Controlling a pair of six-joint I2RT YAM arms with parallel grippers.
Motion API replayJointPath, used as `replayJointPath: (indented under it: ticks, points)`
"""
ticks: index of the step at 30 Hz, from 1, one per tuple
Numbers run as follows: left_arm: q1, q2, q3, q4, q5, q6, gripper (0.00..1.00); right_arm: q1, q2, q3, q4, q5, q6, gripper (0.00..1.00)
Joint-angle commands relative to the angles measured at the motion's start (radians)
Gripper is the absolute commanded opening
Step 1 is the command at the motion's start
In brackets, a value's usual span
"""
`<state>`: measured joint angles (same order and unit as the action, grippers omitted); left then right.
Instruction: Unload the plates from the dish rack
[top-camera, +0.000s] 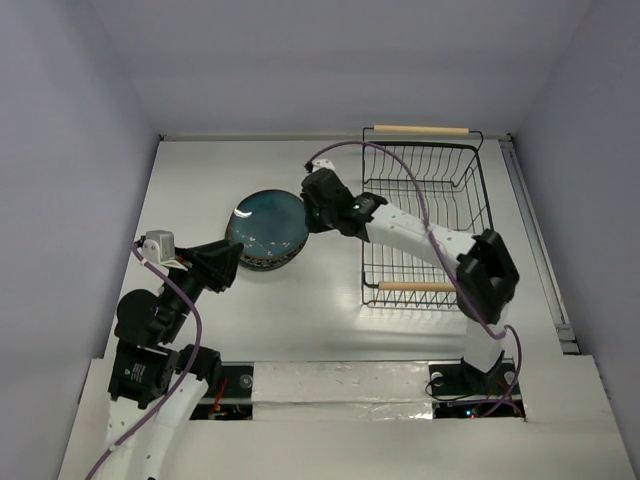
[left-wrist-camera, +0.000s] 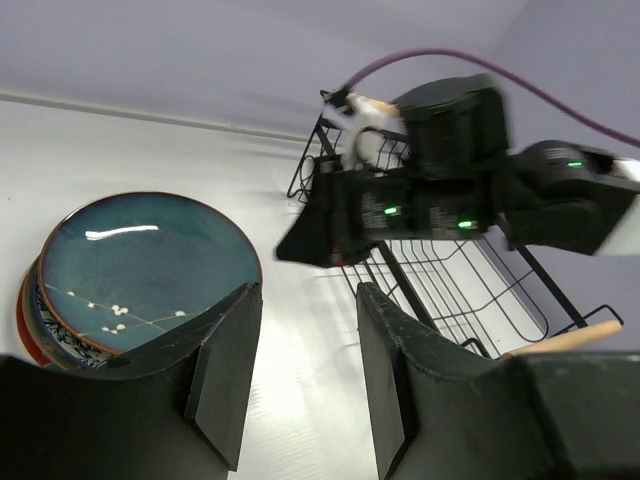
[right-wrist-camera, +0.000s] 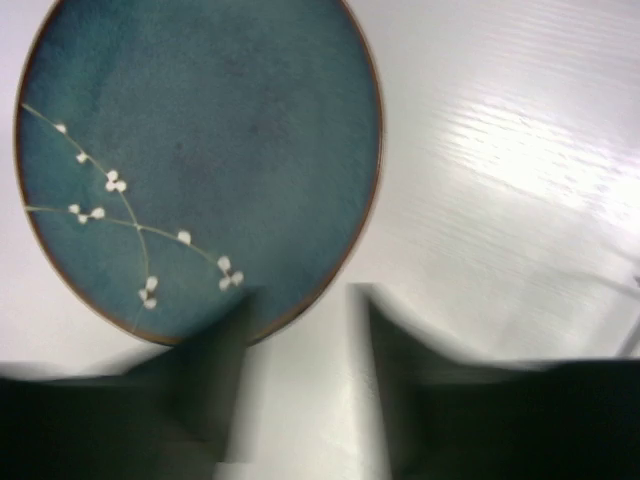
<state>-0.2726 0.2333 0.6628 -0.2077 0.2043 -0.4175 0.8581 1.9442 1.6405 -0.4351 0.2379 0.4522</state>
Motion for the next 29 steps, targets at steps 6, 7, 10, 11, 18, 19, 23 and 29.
replayJointPath:
  ticks: [6,7,10,11,18,19,23,29]
  points:
    - [0.007,0.003,0.003,0.031,-0.008,-0.001,0.43,0.009,-0.514,-0.241,0.191,0.173,-0.027,0.0]
    - [0.007,0.001,0.004,0.031,-0.005,0.0,0.47,0.009,-0.565,-0.275,0.206,0.21,-0.029,0.0]
    - [0.007,-0.006,0.008,0.033,0.003,0.003,0.57,0.009,-0.781,-0.413,0.249,0.294,-0.038,0.0]
    - [0.007,-0.006,0.008,0.034,0.003,0.005,0.6,0.009,-0.836,-0.444,0.256,0.314,-0.038,0.0]
    - [0.007,0.041,0.029,0.036,-0.017,0.005,0.81,0.009,-1.275,-0.68,0.298,0.514,-0.012,1.0]
    - [0.007,0.05,0.043,0.036,-0.022,0.006,0.86,0.009,-1.304,-0.694,0.296,0.538,-0.007,1.0]
    - [0.007,0.095,0.098,0.036,-0.025,0.022,0.87,0.009,-1.421,-0.749,0.262,0.613,0.026,1.0]
    - [0.007,0.029,0.049,0.126,-0.008,0.01,0.84,0.009,-1.505,-0.818,0.265,0.611,0.036,1.0]
